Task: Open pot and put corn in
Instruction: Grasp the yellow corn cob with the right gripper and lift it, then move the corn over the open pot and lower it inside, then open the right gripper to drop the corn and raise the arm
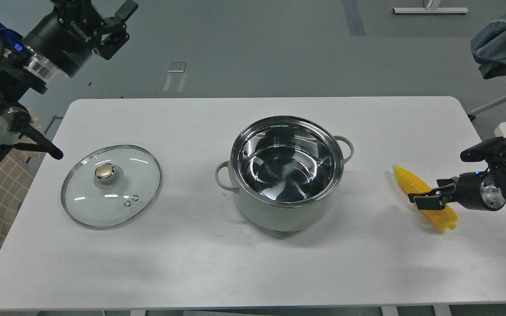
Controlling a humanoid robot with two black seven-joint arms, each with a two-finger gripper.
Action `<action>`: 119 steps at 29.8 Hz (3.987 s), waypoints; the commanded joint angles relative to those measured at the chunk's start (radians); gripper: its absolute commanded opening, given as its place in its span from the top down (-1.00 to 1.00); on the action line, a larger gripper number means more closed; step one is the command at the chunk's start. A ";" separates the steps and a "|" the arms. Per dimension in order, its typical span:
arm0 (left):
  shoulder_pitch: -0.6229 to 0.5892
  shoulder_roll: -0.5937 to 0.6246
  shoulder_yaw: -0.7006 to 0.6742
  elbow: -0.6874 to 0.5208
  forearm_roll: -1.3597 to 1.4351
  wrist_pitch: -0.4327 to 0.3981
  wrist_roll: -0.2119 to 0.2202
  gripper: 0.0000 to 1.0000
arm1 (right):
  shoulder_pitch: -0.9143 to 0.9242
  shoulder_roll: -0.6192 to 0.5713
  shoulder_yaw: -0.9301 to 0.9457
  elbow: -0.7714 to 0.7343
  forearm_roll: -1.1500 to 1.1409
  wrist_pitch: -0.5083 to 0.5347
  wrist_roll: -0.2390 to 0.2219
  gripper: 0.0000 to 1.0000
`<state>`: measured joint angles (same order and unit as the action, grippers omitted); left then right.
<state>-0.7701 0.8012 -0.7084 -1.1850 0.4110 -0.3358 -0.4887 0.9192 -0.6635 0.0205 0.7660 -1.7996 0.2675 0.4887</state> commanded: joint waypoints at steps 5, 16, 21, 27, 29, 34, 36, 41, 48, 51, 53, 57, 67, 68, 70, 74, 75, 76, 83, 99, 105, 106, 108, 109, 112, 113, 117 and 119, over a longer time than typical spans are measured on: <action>0.000 0.000 -0.005 -0.004 0.000 0.000 0.000 -0.90 | 0.001 0.059 -0.054 -0.048 -0.001 -0.002 0.000 0.28; 0.020 0.001 -0.016 -0.030 0.000 0.001 0.000 -0.89 | 0.016 0.018 -0.053 -0.002 -0.001 -0.050 0.000 0.87; 0.022 0.003 -0.022 -0.036 0.002 0.006 0.000 -0.90 | 0.094 -0.060 -0.053 0.076 0.003 -0.048 0.000 0.87; 0.031 0.001 -0.022 -0.038 0.002 0.009 0.000 -0.90 | 0.272 -0.139 -0.054 0.160 0.014 -0.037 0.000 0.86; 0.032 0.001 -0.022 -0.038 0.002 0.009 0.000 -0.90 | 0.337 -0.140 -0.054 0.168 0.016 -0.018 0.000 0.86; 0.037 0.001 -0.023 -0.038 0.002 0.009 0.000 -0.90 | 0.486 -0.120 -0.054 0.194 0.025 0.053 0.000 0.85; 0.038 -0.003 -0.023 -0.038 0.002 0.009 0.000 -0.90 | 0.564 -0.073 -0.057 0.200 0.042 0.096 0.000 0.85; 0.041 -0.022 -0.023 -0.038 0.003 0.011 0.000 -0.90 | 0.702 0.048 -0.152 0.200 0.107 0.113 0.000 0.83; 0.043 -0.023 -0.023 -0.036 0.005 0.011 0.000 -0.90 | 0.794 0.298 -0.313 0.180 0.252 0.122 0.000 0.82; 0.043 -0.023 -0.023 -0.036 0.003 0.012 0.000 -0.91 | 0.793 0.331 -0.353 0.182 0.258 0.122 0.000 0.82; 0.043 -0.022 -0.025 -0.036 0.003 0.011 0.000 -0.91 | 0.784 0.341 -0.402 0.200 0.261 0.122 0.000 0.82; 0.043 -0.023 -0.029 -0.036 0.003 0.011 0.000 -0.91 | 0.739 0.343 -0.447 0.223 0.266 0.113 0.000 0.82; 0.046 -0.025 -0.029 -0.036 0.005 0.011 0.000 -0.91 | 0.629 0.407 -0.445 0.176 0.318 0.061 0.000 0.64; 0.049 -0.025 -0.029 -0.036 0.005 0.011 0.000 -0.91 | 0.626 0.418 -0.447 0.176 0.333 0.061 0.000 0.61; 0.054 -0.025 -0.031 -0.036 0.005 0.011 0.000 -0.91 | 0.624 0.432 -0.447 0.173 0.347 0.061 0.000 0.57; 0.055 -0.025 -0.031 -0.036 0.006 0.011 0.000 -0.91 | 0.622 0.456 -0.452 0.162 0.353 0.062 0.000 0.40; 0.055 -0.025 -0.031 -0.036 0.006 0.011 0.000 -0.91 | 0.618 0.464 -0.455 0.154 0.353 0.068 0.000 0.36; 0.057 -0.025 -0.031 -0.036 0.006 0.011 0.000 -0.91 | 0.615 0.472 -0.467 0.147 0.353 0.070 0.000 0.33; 0.057 -0.025 -0.031 -0.036 0.005 0.011 0.000 -0.91 | 0.609 0.501 -0.491 0.122 0.353 0.065 0.000 0.01; 0.104 -0.025 -0.074 -0.041 0.006 0.005 0.000 -0.91 | 0.606 0.519 -0.490 0.107 0.355 0.062 0.000 -0.65; 0.104 -0.025 -0.080 -0.041 0.008 0.006 0.000 -0.91 | 0.650 0.510 -0.475 0.108 0.417 0.062 0.000 -0.74; 0.104 -0.027 -0.080 -0.041 0.008 0.006 0.000 -0.91 | 0.682 0.501 -0.464 0.108 0.452 0.062 0.000 -0.77; 0.106 -0.027 -0.079 -0.041 0.009 0.006 0.000 -0.91 | 0.727 0.475 -0.442 0.102 0.503 0.064 0.000 -0.87; 0.106 -0.028 -0.079 -0.041 0.012 0.008 0.000 -0.91 | 0.760 0.452 -0.421 0.090 0.532 0.064 0.000 -0.90; 0.106 -0.045 -0.079 -0.038 0.015 0.014 0.000 -0.93 | 0.787 0.424 -0.364 0.017 0.586 0.061 0.000 -0.91; 0.106 -0.053 -0.079 -0.036 0.015 0.014 0.000 -0.95 | 0.784 0.415 -0.323 -0.019 0.606 0.055 0.000 -0.95; 0.106 -0.077 -0.079 -0.028 0.015 0.014 0.000 -0.95 | 0.750 0.369 -0.202 -0.109 0.704 0.048 0.000 -1.00; 0.106 -0.092 -0.080 -0.021 0.015 0.014 0.000 -0.95 | 0.666 0.335 -0.093 -0.164 0.877 0.042 0.000 -1.00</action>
<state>-0.6642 0.7273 -0.7876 -1.2141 0.4265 -0.3221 -0.4887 1.6679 -0.2888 -0.1925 0.6684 -1.0993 0.3158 0.4884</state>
